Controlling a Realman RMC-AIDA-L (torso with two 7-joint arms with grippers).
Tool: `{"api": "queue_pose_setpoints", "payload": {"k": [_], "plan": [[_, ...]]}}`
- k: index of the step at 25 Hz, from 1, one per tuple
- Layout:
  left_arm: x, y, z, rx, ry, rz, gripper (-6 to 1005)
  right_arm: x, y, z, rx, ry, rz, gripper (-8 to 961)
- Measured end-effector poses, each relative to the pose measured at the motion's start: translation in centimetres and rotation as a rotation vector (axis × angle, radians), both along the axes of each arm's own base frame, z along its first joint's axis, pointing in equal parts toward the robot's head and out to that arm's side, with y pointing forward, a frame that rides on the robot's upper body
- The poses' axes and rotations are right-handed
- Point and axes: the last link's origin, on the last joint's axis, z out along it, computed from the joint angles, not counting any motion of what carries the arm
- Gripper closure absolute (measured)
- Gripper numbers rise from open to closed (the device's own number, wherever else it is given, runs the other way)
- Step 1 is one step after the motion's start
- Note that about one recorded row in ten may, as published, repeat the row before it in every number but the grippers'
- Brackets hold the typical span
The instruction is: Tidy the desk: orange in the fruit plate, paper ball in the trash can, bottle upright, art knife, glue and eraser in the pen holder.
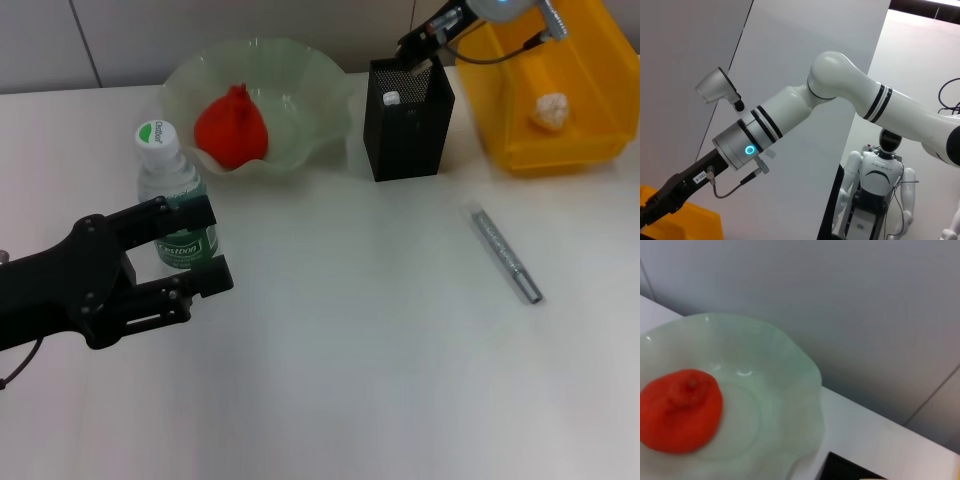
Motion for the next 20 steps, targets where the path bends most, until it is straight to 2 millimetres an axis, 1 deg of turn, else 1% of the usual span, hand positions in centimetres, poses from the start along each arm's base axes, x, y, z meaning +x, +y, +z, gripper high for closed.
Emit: {"api": "queue_pose_setpoints", "payload": {"k": [10, 20], "plan": [[-0.15, -0.12, 0.17, 0.004, -0.006, 0.005, 224, 0.32, -0.28, -0.44, -0.023, 0.001, -0.006, 608], [-0.17, -0.25, 0.21, 0.001, -0.009, 0.002, 224, 0.41, -0.38, -0.29, -0.032, -0.005, -0.006, 597]]}}
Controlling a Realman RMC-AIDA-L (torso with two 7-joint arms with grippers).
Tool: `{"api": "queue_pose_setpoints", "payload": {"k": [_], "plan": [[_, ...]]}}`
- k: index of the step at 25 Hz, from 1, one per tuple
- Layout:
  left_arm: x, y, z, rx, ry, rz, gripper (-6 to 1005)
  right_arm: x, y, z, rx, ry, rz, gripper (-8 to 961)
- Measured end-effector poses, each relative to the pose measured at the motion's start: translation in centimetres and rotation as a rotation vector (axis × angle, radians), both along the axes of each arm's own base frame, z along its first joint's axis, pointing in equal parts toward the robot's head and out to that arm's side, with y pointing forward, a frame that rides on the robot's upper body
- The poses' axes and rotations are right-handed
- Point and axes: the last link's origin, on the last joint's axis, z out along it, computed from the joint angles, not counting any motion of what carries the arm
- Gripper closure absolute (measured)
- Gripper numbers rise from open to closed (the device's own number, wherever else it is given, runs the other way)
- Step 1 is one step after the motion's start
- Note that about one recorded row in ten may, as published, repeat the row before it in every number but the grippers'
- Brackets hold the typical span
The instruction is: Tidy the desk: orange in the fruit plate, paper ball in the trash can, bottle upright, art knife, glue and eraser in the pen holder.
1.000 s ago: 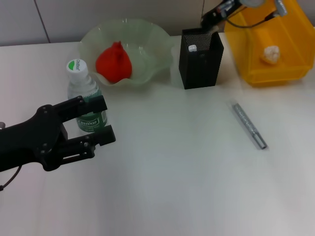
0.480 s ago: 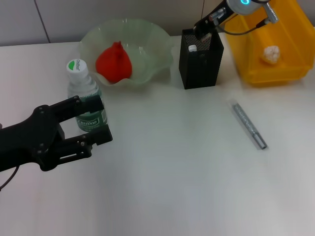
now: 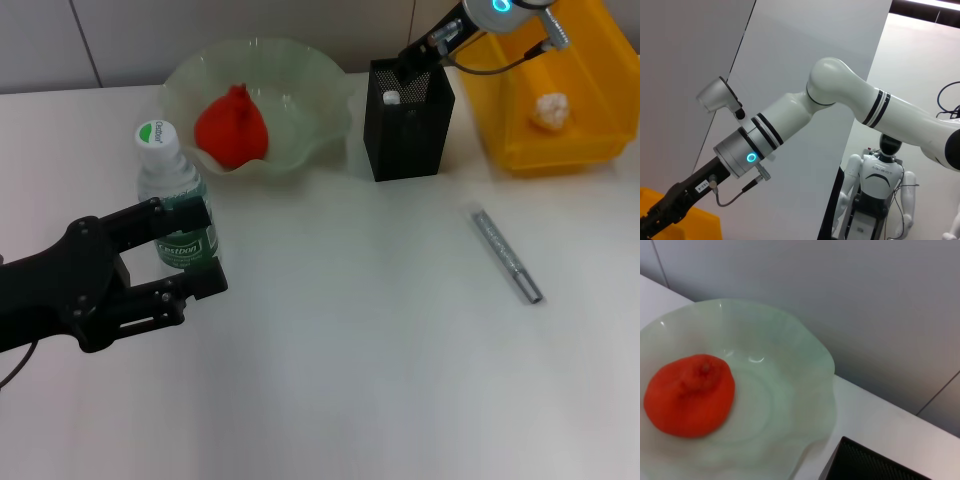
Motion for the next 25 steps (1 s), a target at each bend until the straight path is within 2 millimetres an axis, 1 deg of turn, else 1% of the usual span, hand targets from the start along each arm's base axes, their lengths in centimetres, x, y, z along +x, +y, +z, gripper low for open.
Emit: {"api": "queue_pose_setpoints", "payload": {"k": [4, 8, 11, 14, 18, 20, 21, 25], "plan": [[0.0, 0.0, 0.0, 0.000, -0.001, -0.001, 224, -0.1, 0.1, 0.3, 0.005, -0.005, 0.005, 593], [0.0, 0.0, 0.0, -0.001, -0.001, -0.001, 224, -1.2, -0.3, 1.1, 0.001, -0.007, 0.024, 594], [0.0, 0.0, 0.0, -0.001, -0.002, -0.001, 224, -2.4, -1.6, 1.6, -0.043, -0.015, 0.013, 595], [0.0, 0.0, 0.0, -0.001, -0.002, -0.001, 224, -3.4, -3.4, 2.2, -0.071, -0.051, -0.002, 594], [0.1, 0.1, 0.0, -0.001, -0.003, -0.004, 224, -4.1, -5.7, 2.9, -0.092, -0.093, -0.052, 594], [0.1, 0.1, 0.0, -0.001, -0.004, -0.004, 224, -3.8, -6.6, 3.2, -0.099, -0.099, -0.083, 594], [0.1, 0.1, 0.0, -0.001, -0.004, -0.004, 224, -3.4, -7.1, 3.3, -0.107, -0.102, -0.110, 594], [0.0, 0.0, -0.1, -0.003, -0.007, -0.001, 224, -1.6, -8.2, 3.4, -0.126, -0.106, -0.184, 596]]}}
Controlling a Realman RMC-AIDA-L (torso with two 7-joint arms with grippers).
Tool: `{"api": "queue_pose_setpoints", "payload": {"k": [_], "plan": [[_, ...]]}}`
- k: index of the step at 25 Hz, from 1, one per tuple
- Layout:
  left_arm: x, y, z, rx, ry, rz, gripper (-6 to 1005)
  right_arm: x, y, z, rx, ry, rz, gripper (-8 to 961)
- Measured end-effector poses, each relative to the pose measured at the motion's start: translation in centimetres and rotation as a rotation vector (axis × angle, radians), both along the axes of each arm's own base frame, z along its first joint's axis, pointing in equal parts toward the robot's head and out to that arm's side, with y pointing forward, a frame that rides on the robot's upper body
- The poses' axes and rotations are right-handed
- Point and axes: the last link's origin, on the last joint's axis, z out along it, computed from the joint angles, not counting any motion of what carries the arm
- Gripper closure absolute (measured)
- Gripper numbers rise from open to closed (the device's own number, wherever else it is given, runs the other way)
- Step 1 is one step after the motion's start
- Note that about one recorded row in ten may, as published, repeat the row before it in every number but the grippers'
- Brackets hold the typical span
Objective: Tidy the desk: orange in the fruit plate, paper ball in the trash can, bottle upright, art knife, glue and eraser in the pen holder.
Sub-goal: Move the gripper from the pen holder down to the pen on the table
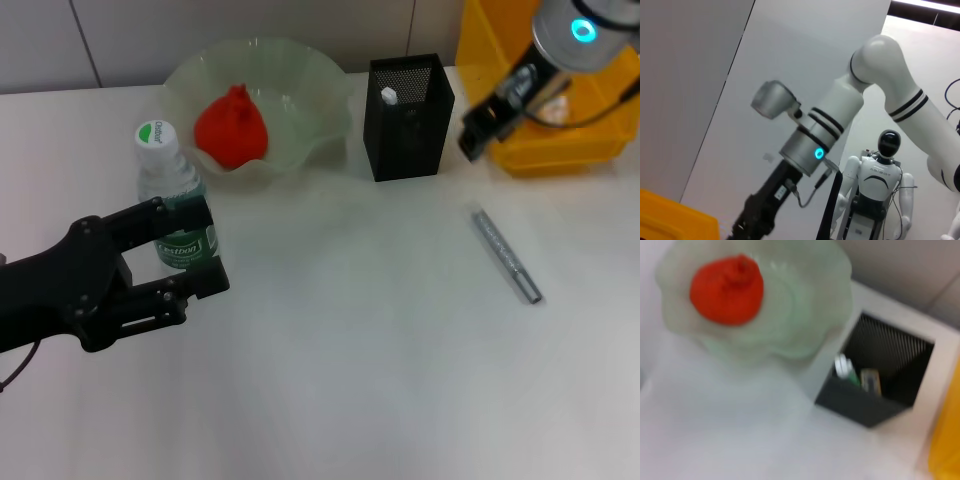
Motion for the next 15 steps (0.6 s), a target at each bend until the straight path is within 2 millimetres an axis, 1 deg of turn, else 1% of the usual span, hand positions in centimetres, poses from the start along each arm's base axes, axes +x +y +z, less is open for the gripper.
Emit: {"api": "queue_pose_setpoints", "payload": {"k": [6, 10, 15], "plan": [[0.0, 0.0, 0.0, -0.001, 0.003, -0.001, 224, 3.3, -1.0, -0.4, -0.020, -0.005, -0.096, 597], [0.0, 0.1, 0.0, -0.002, 0.008, -0.003, 224, 5.1, -0.9, -1.0, -0.021, -0.004, -0.141, 598], [0.1, 0.1, 0.0, -0.005, 0.007, -0.003, 224, 6.7, -0.5, -1.7, -0.013, 0.002, -0.164, 599]]}}
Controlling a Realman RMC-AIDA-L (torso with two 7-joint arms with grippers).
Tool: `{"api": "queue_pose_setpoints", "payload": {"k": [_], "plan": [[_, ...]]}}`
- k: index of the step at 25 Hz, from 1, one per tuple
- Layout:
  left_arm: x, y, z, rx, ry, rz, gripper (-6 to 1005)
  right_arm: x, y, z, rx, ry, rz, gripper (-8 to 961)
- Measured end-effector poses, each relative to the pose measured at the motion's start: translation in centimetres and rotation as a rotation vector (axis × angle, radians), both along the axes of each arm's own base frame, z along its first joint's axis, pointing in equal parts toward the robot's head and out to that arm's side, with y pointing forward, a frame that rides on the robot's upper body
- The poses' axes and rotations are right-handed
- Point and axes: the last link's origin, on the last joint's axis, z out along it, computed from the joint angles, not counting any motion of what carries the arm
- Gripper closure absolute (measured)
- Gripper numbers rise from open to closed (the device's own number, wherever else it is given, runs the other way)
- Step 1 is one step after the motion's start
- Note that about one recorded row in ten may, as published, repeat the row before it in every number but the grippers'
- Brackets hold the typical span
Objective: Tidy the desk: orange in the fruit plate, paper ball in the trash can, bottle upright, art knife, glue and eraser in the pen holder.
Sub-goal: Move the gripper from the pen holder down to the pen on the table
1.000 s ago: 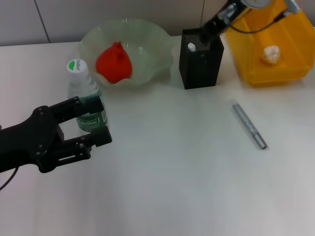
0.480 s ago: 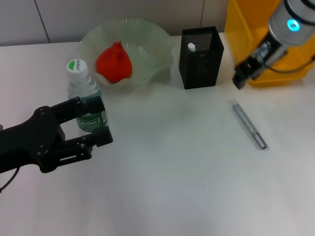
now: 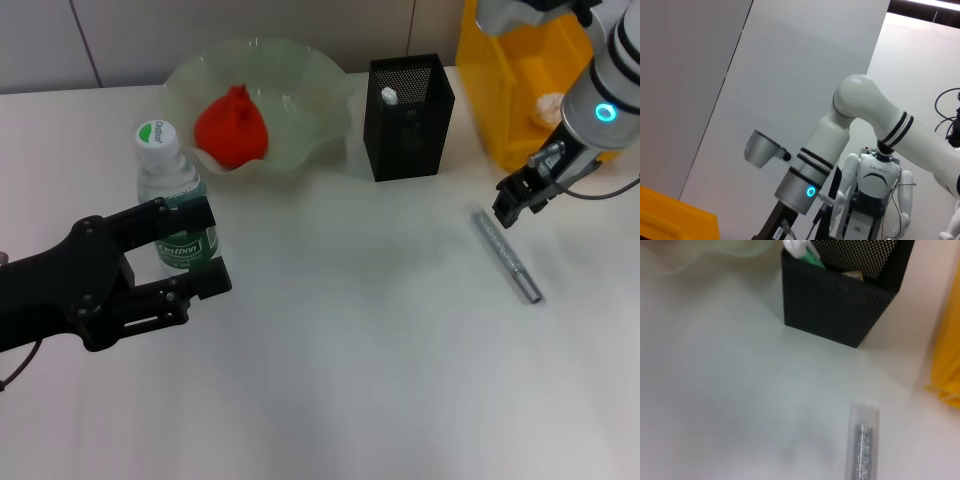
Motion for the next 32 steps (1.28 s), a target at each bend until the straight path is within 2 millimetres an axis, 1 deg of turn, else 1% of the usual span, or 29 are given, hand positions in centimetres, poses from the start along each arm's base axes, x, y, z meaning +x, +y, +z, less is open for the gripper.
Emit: {"api": "queue_pose_setpoints", "payload": {"k": [5, 10, 22, 32], "plan": [[0.0, 0.0, 0.0, -0.002, -0.001, 0.002, 224, 1.4, 0.5, -0.8, 0.009, 0.002, -0.019, 598], [0.0, 0.0, 0.0, -0.003, -0.001, 0.001, 224, 2.1, 1.1, -1.5, 0.014, 0.000, -0.023, 598], [-0.1, -0.1, -0.1, -0.006, -0.004, 0.005, 225, 2.7, 2.4, -3.0, 0.030, -0.003, -0.004, 599], [-0.2, -0.2, -0.2, -0.005, -0.005, 0.010, 225, 3.3, 2.8, -3.7, 0.026, -0.009, 0.005, 600]]}}
